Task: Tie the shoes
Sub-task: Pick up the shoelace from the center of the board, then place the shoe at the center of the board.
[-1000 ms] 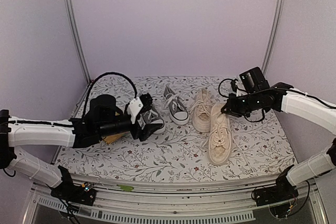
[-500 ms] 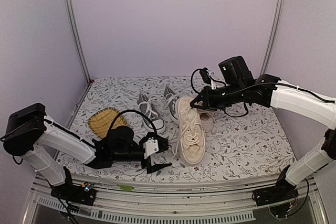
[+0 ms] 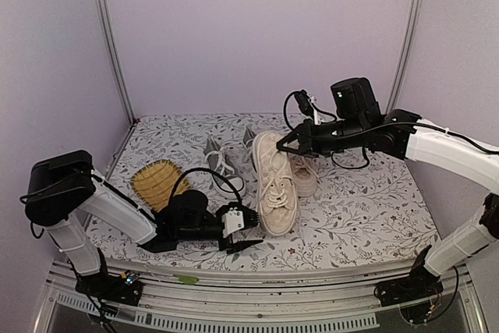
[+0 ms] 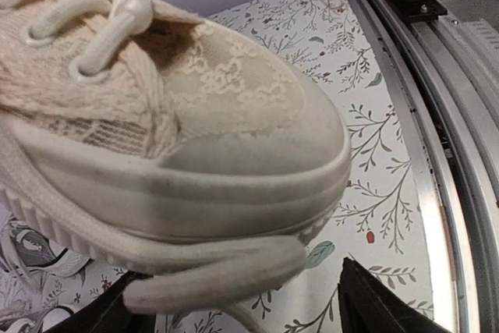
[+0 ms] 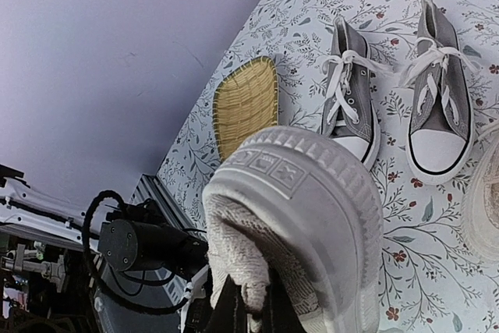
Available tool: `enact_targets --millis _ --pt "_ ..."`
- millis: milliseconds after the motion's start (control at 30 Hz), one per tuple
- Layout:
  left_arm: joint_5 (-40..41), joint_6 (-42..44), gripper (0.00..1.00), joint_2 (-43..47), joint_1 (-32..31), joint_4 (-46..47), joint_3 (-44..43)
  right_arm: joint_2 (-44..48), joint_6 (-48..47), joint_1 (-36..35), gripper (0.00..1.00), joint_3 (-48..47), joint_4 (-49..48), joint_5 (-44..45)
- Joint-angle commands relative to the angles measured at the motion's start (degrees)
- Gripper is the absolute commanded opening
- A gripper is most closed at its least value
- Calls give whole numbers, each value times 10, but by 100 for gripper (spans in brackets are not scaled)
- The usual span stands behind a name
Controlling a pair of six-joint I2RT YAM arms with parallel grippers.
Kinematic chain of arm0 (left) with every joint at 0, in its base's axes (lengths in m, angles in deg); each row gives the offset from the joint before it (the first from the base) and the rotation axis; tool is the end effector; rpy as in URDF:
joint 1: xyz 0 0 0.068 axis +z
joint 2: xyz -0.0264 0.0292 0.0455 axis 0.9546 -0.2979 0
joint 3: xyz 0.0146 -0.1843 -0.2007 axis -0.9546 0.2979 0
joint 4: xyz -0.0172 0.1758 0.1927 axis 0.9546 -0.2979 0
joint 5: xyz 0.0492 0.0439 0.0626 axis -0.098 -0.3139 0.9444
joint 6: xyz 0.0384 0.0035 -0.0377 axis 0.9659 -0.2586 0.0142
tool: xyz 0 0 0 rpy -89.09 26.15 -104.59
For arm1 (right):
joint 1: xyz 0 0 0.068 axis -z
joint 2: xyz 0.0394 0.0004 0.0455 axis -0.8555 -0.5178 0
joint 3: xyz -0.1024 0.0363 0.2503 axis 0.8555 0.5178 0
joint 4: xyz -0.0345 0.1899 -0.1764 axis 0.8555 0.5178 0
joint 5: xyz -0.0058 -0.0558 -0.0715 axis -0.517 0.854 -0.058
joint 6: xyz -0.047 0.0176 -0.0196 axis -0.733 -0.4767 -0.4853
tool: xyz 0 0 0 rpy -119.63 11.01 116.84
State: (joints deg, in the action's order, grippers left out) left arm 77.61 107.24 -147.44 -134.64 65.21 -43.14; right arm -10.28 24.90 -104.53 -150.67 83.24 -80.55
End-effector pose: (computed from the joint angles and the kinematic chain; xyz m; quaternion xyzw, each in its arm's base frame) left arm 0.1383 -0.2728 0.1327 0.5934 0.5617 -0.2521 0.5185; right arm 0.2197 0.2424 0.3428 -0.1744 0.8376 0.4304 0.2876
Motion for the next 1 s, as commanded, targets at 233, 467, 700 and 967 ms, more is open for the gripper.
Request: enact_targets --millis 233,467,700,967 --pt "54 -3 0 31 -2 73 50 42 -8 19 1 -16 -28 17" --pt "121 -33 0 103 -3 -27 55 57 13 31 1 29 -15 39" --pt "177 -58 0 267 -6 -165 57 -21 52 30 1 98 -50 -23" --pt "218 -56 0 313 -1 -224 45 -116 90 20 1 114 -111 -36"
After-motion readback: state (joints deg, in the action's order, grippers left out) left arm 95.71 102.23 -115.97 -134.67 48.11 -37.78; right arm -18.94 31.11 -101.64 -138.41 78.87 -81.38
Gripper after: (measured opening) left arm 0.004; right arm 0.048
